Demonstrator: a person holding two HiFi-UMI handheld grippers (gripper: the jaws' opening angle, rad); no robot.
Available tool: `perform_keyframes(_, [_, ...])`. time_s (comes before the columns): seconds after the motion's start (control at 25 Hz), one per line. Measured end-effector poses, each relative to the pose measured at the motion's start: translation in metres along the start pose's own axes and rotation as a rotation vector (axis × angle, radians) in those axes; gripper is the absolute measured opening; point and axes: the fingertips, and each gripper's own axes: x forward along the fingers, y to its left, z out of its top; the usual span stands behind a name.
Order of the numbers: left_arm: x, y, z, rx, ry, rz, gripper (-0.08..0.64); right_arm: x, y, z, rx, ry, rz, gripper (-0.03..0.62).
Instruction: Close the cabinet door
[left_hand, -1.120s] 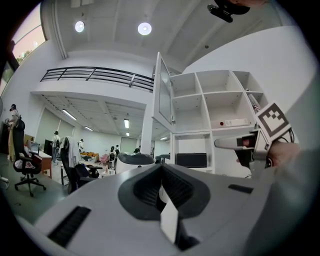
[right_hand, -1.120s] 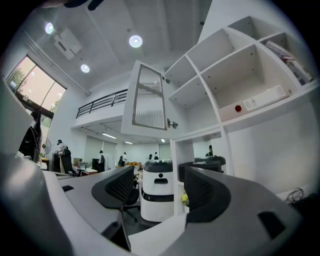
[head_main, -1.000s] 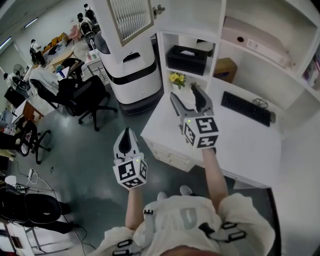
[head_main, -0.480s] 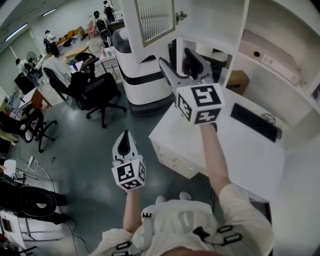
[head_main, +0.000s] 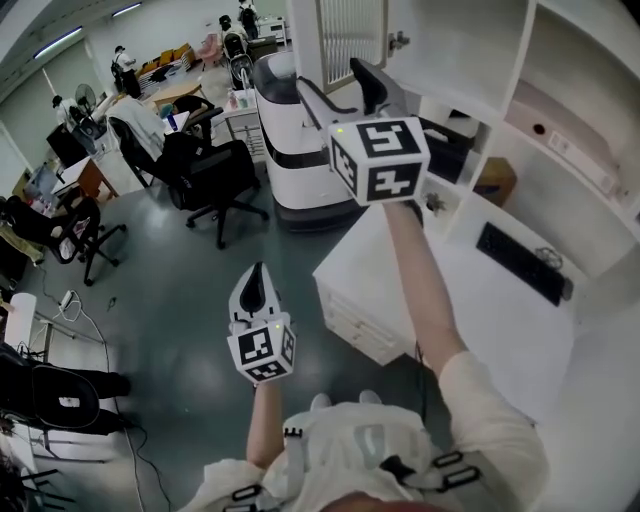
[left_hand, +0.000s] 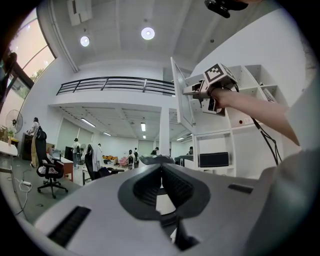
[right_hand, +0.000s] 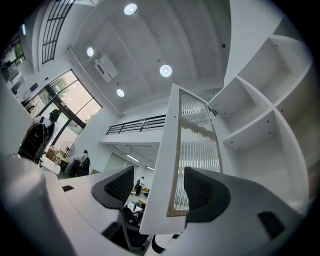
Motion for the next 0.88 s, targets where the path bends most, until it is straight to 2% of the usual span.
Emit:
perform_keyframes(0.32, [-0.011, 0.032, -0.003, -0.002, 0.009, 0.069, 0.006, 0.053, -0.004, -0.005, 0.049, 0.027, -0.047, 0.29])
perform_keyframes(0.6, [-0.016, 0.043, -0.01, -0.013, 0.016, 0.096, 0.006, 0.073, -0.001, -0.016, 0.101, 0.06, -0.071, 0.29])
perform_keyframes(0.88, [-0.02, 0.051, -0.015, -0.029, 0.016, 0.116, 0.006, 0.082, -0.002, -0.023, 0.058, 0.084, -0.125, 0.29])
